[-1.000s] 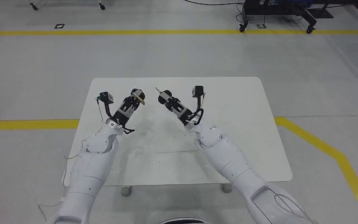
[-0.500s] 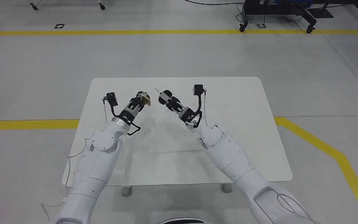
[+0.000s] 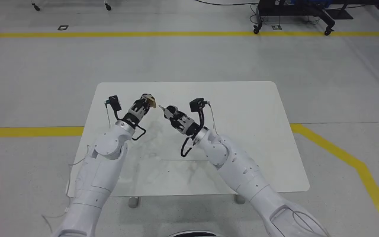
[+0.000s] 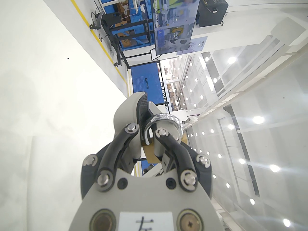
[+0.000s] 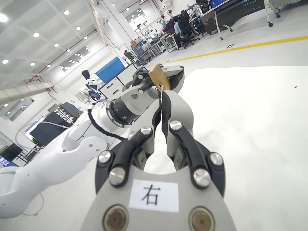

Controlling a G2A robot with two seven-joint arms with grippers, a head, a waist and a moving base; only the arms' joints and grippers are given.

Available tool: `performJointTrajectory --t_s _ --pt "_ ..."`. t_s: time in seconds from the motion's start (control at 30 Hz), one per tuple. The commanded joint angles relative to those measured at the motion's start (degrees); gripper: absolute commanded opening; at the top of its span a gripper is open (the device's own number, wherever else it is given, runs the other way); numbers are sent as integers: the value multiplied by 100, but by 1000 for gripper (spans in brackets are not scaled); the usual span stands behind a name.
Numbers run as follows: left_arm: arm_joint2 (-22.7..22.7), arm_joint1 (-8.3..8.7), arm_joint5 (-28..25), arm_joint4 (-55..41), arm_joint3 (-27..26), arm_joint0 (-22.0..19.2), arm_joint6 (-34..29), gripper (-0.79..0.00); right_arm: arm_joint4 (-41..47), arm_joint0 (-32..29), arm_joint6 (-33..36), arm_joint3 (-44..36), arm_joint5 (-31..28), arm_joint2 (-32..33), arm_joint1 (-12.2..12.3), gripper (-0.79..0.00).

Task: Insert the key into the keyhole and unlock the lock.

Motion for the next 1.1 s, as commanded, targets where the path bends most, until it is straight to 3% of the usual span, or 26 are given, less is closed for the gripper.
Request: performJointTrajectory --t_s 0.0,0.37,1.07 --pt "12 -7 -68 8 30 7 34 -785 -84 1 -28 10 21 -27 -6 -785" --pt "13 -25 -247 40 158 21 90 -785 -698 -2 -356 44 -75 -131 -6 -785" --pt "59 -53 -373 200 130 63 138 -785 -746 76 -428 199 -16 -156 -57 -785"
